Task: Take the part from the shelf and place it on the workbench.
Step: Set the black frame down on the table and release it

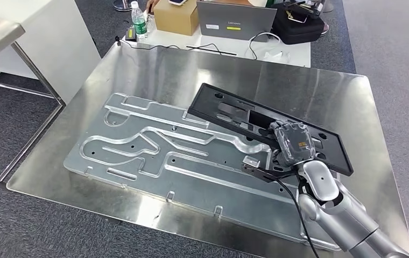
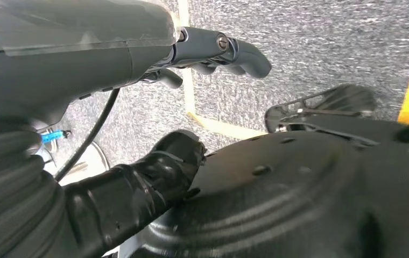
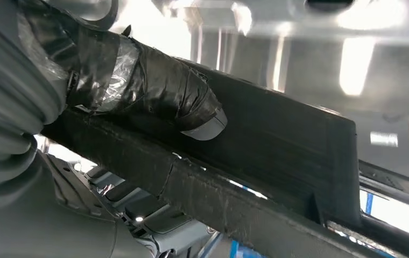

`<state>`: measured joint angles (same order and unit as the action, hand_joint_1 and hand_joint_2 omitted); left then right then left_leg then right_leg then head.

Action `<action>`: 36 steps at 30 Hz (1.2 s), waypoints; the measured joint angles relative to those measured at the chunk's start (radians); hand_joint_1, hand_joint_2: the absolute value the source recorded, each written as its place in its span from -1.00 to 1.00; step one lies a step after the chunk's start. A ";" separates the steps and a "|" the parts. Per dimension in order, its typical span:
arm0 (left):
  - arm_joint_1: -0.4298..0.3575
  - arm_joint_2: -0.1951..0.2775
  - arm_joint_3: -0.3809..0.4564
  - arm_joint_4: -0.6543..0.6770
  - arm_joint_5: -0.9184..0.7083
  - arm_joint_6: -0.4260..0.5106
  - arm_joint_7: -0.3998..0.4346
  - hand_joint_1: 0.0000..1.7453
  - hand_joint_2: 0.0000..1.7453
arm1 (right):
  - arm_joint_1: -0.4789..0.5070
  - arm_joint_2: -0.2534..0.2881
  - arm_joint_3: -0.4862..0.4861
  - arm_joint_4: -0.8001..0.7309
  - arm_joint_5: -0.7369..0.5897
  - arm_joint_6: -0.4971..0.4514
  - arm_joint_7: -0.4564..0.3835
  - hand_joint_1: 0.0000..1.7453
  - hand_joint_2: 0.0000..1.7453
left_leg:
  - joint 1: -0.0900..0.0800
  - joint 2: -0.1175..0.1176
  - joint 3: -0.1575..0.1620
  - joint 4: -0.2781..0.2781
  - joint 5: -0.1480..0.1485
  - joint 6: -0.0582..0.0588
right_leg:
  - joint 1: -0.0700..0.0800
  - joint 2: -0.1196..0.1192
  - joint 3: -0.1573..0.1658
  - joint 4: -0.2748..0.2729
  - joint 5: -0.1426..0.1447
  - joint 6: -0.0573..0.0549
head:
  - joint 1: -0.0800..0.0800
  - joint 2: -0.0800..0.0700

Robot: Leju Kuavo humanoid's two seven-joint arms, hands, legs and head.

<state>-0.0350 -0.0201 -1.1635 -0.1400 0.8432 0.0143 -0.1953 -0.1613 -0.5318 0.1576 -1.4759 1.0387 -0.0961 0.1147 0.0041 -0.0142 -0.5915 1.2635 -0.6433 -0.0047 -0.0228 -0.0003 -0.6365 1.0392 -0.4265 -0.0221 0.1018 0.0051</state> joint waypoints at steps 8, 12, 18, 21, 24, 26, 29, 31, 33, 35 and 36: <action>0.001 0.000 0.000 0.000 0.007 -0.006 0.008 -1.00 1.00 | -0.028 0.057 0.041 0.111 -0.016 0.001 -0.017 0.00 0.00 | -0.010 0.003 -0.003 -0.237 0.176 0.030 | 0.012 0.005 0.037 0.001 -0.032 0.008 | 0.000 0.000; 0.004 -0.003 0.000 0.000 0.008 -0.008 0.010 -1.00 0.50 | -0.039 0.065 0.054 0.133 -0.014 0.000 -0.018 -1.00 -1.00 | -0.011 0.000 -0.001 -0.246 0.192 0.025 | 0.013 0.004 0.037 -0.002 -0.035 0.005 | 0.001 0.000; 0.004 -0.004 0.001 0.000 0.024 -0.015 0.011 -1.00 -1.00 | -0.063 0.090 0.096 0.145 0.005 0.001 -0.021 -1.00 -1.00 | -0.012 0.000 0.000 -0.245 0.190 0.033 | 0.012 0.004 0.043 -0.011 -0.032 0.013 | 0.001 0.000; 0.004 -0.004 0.001 0.000 0.030 -0.016 0.011 -1.00 -1.00 | -0.075 0.100 0.125 0.126 0.017 -0.003 -0.018 -1.00 -1.00 | -0.013 0.000 0.000 -0.245 0.190 0.035 | 0.010 0.004 0.043 -0.011 -0.031 0.018 | 0.001 0.000; 0.004 -0.003 0.002 0.000 0.035 -0.016 0.011 -1.00 -1.00 | -0.086 0.102 0.157 0.080 0.043 -0.008 -0.014 -1.00 -1.00 | -0.017 0.000 0.002 -0.245 0.193 0.047 | 0.006 0.006 0.047 -0.020 -0.024 0.033 | 0.000 0.000; 0.004 -0.003 0.002 0.000 0.036 -0.017 0.014 -1.00 -1.00 | -0.094 0.101 0.179 0.038 0.061 -0.011 -0.010 -1.00 -1.00 | -0.011 0.004 0.013 -0.268 0.210 0.061 | 0.006 0.007 0.051 -0.025 -0.026 0.047 | 0.001 0.000; 0.003 -0.004 0.002 0.000 0.037 -0.019 0.017 -1.00 -1.00 | -0.109 0.100 0.210 -0.014 0.079 -0.013 -0.003 -1.00 -1.00 | -0.003 0.011 0.020 -0.297 0.231 0.068 | 0.007 0.006 0.012 0.089 -0.113 0.050 | 0.001 0.000; 0.003 -0.004 0.002 0.000 0.037 -0.021 0.018 -1.00 -1.00 | -0.112 0.100 0.225 -0.035 0.088 -0.013 0.002 -1.00 -1.00 | -0.002 0.012 0.010 -0.291 0.234 0.067 | 0.001 0.005 -0.028 0.202 -0.168 0.056 | 0.001 0.000; 0.003 -0.005 0.002 0.000 0.038 -0.022 0.019 -1.00 -1.00 | -0.112 0.100 0.237 -0.055 0.101 -0.015 0.008 -1.00 -1.00 | 0.002 0.011 -0.005 -0.276 0.235 0.061 | -0.008 0.004 -0.017 0.205 -0.157 0.064 | 0.001 0.000; 0.003 -0.006 0.002 0.000 0.038 -0.022 0.019 -1.00 -1.00 | -0.115 0.096 0.245 -0.079 0.115 -0.017 0.015 -1.00 -1.00 | 0.010 0.010 -0.024 -0.253 0.234 0.049 | -0.017 0.004 0.050 0.093 -0.112 0.075 | 0.001 0.000; 0.002 -0.005 0.002 0.000 0.038 -0.023 0.019 -1.00 -1.00 | -0.117 0.094 0.248 -0.090 0.122 -0.019 0.018 -1.00 -1.00 | 0.011 0.009 -0.032 -0.240 0.232 0.040 | -0.017 0.006 0.075 0.042 -0.094 0.076 | 0.001 0.000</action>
<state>-0.0326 -0.0256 -1.1611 -0.1404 0.8813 -0.0085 -0.1766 -0.2781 -0.4381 0.4058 -1.5662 1.1606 -0.1154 0.1330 0.0155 -0.0055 -0.6237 1.0234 -0.4110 0.0352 -0.0400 0.0060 -0.5610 1.0813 -0.5209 0.0537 0.1028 0.0047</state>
